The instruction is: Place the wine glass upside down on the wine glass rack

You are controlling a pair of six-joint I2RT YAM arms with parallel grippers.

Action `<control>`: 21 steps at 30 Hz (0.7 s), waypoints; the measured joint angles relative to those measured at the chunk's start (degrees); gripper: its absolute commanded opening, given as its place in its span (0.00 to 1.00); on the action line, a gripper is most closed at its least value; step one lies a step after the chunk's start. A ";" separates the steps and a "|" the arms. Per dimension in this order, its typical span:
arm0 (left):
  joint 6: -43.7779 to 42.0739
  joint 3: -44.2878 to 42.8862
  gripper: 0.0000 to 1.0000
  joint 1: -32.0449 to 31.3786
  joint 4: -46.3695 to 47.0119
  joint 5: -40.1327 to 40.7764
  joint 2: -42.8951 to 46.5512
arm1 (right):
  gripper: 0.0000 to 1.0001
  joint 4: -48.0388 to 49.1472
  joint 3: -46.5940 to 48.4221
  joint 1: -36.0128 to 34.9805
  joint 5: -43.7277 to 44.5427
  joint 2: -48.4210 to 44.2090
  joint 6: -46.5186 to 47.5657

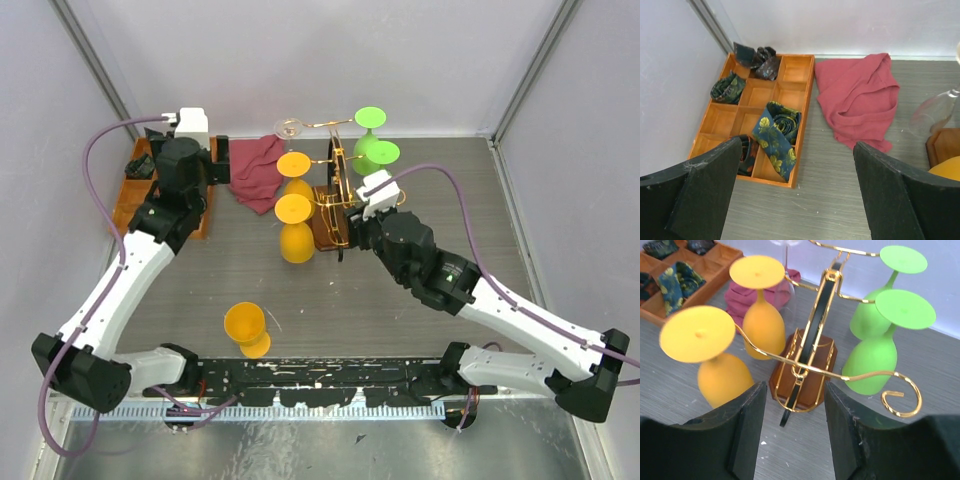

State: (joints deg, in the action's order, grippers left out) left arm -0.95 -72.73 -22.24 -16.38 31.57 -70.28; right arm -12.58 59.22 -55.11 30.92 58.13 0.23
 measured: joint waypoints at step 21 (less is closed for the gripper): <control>13.09 -1.73 0.98 12.96 -14.80 -7.34 -1.38 | 0.55 -3.02 17.84 -10.86 -12.52 22.27 7.63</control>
State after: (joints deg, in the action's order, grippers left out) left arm 12.14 -74.46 -9.28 -31.18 24.23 -71.66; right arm -15.59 77.06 -65.98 18.39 80.40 7.86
